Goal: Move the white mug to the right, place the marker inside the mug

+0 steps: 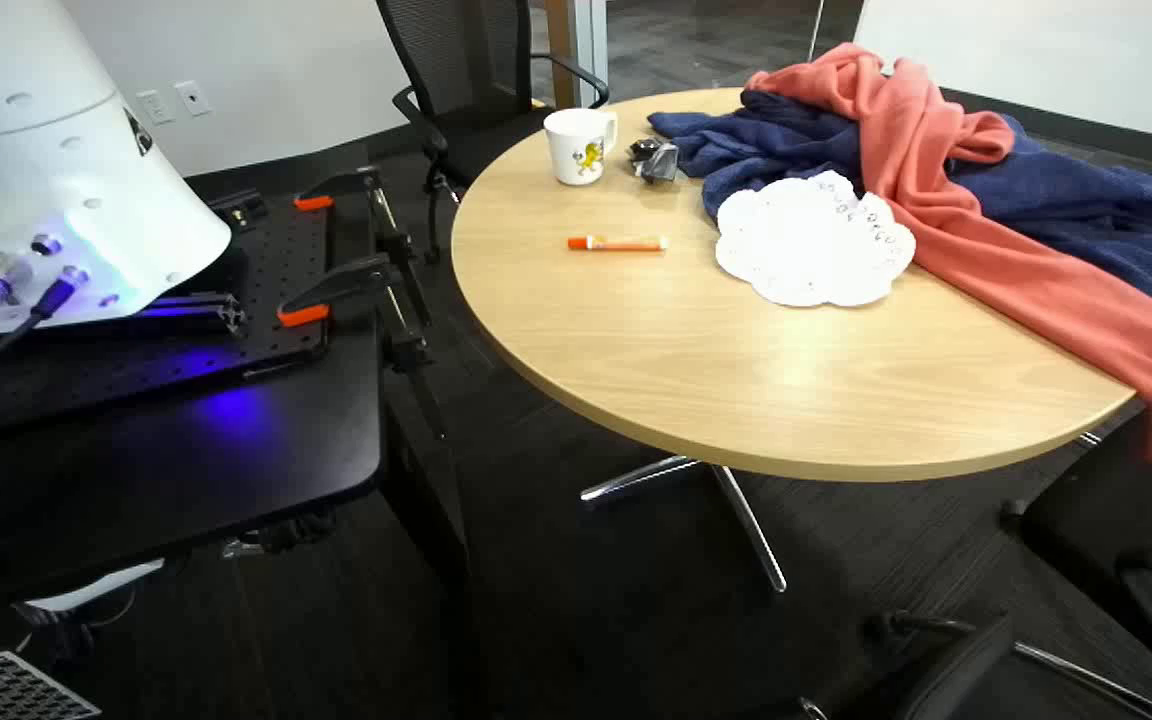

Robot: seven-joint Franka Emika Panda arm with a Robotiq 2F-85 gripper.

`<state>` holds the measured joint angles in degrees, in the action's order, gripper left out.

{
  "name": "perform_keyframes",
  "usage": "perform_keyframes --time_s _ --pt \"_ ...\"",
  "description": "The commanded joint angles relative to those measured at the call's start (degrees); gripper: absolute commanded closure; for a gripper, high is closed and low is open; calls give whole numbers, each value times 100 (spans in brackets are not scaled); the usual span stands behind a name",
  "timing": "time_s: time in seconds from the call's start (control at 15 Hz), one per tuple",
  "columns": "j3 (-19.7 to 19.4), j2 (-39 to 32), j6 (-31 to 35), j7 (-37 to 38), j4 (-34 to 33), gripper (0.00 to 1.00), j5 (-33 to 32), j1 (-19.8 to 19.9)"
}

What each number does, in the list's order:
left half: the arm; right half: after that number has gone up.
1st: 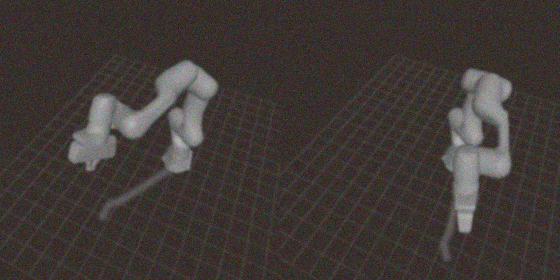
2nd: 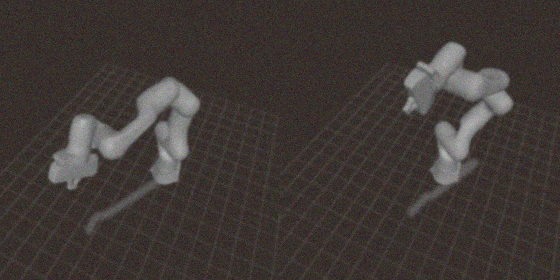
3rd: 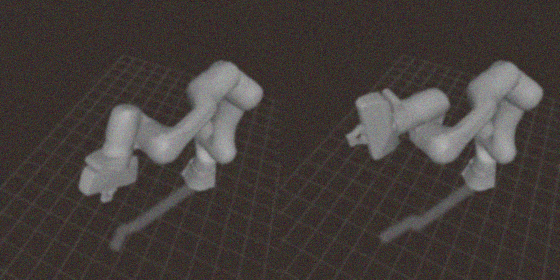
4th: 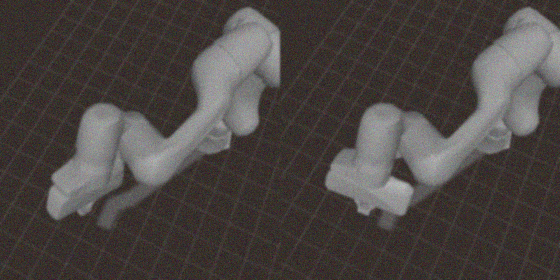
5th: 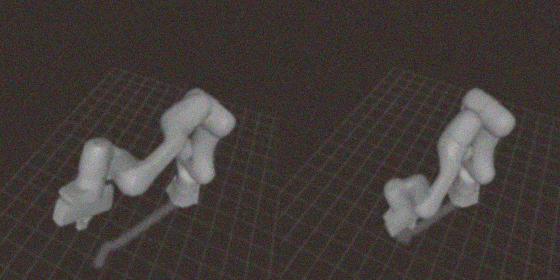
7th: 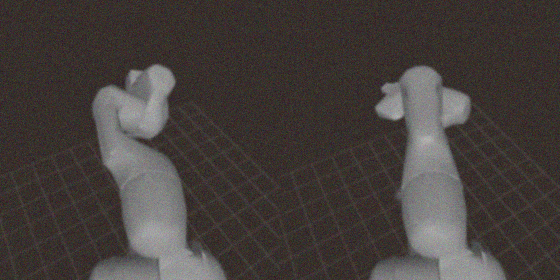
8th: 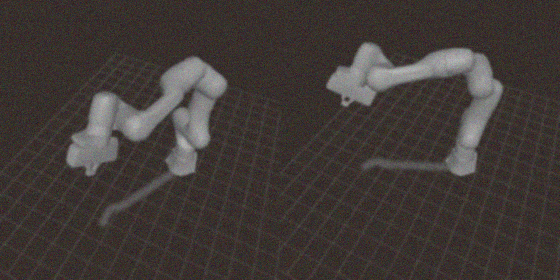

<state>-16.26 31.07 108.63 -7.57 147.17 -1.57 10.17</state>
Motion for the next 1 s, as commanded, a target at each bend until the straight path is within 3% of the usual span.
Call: perform_keyframes --time_s 0.0,0.33,0.93 --pt "90 -17 -6 -44 -7 0 48 99" --pt "90 -17 -6 -44 -7 0 48 99" --pt "760 -536 1304 233 423 0 168 -290"
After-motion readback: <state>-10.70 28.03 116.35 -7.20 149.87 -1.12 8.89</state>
